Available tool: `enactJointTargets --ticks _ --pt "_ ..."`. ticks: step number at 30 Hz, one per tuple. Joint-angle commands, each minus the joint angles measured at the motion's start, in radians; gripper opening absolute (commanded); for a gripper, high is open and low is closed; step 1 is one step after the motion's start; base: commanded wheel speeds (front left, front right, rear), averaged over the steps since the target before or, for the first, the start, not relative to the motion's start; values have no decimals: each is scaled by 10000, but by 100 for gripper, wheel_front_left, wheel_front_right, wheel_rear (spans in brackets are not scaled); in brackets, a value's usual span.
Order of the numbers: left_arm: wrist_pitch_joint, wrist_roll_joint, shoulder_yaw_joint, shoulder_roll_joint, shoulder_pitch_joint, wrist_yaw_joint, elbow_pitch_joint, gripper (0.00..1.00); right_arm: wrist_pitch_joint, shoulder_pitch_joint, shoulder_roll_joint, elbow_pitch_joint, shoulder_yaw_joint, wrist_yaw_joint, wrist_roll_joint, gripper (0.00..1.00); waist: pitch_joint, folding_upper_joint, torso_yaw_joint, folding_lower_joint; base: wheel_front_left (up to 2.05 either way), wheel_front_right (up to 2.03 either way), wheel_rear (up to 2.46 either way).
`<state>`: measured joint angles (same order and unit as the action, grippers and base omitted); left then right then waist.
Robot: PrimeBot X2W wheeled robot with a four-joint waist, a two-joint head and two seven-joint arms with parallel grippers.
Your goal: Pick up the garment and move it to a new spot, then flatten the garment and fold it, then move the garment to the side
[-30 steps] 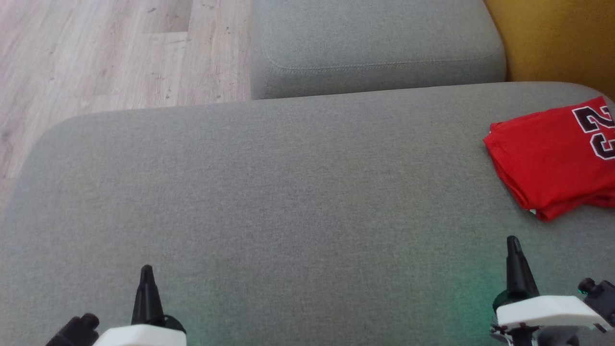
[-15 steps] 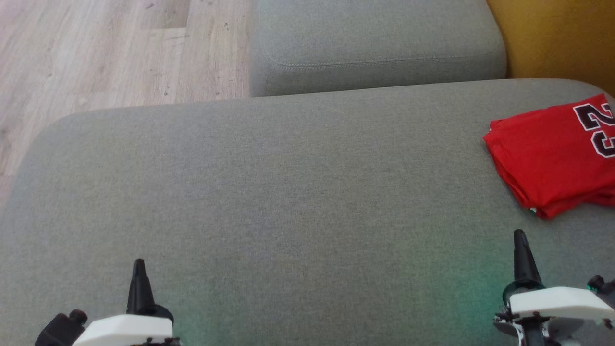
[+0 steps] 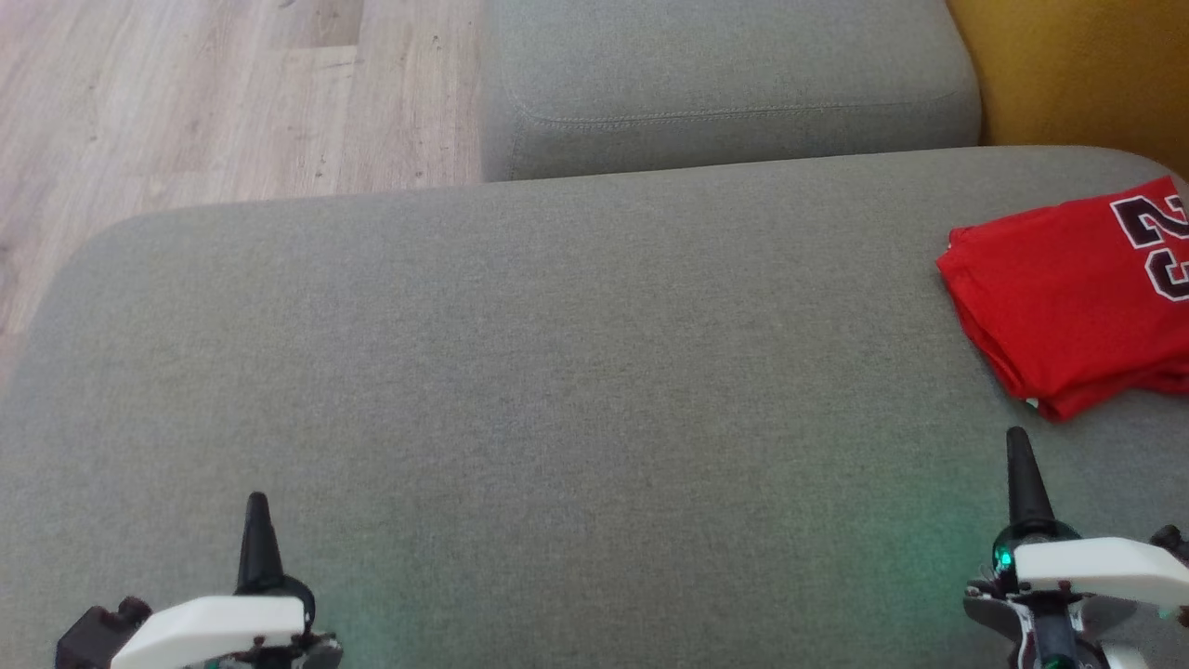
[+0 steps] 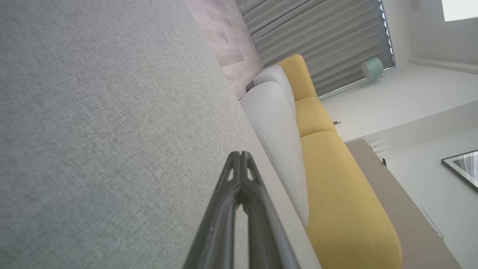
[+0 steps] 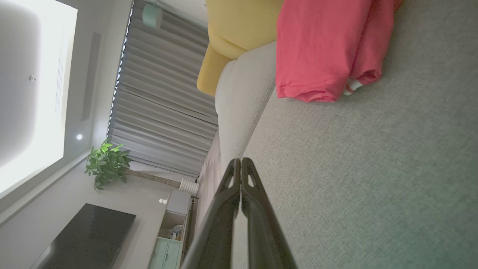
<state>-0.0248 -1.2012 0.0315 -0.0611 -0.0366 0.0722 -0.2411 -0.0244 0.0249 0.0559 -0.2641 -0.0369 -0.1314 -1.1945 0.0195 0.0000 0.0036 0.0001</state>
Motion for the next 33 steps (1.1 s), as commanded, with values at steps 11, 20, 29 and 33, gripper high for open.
enactJointTargets --ticks 11,20,29,33 --pt "385 -1499 -566 -146 859 262 173 0 380 -778 193 276 -60 6 -1546 0 -73 0 -11 -1 0 0 0" --pt "625 -2434 -749 -141 1042 368 108 0 617 -948 192 256 -180 6 -2491 0 -124 0 -19 -1 0 0 0" --pt "927 -3596 -981 -132 1271 500 26 0 915 -1161 189 230 -334 7 -3666 0 -186 0 -29 -1 0 0 0" --pt "1049 -4062 -1075 -127 1363 553 -7 0 1035 -1246 187 220 -396 7 -4137 0 -212 0 -33 -1 0 0 0"
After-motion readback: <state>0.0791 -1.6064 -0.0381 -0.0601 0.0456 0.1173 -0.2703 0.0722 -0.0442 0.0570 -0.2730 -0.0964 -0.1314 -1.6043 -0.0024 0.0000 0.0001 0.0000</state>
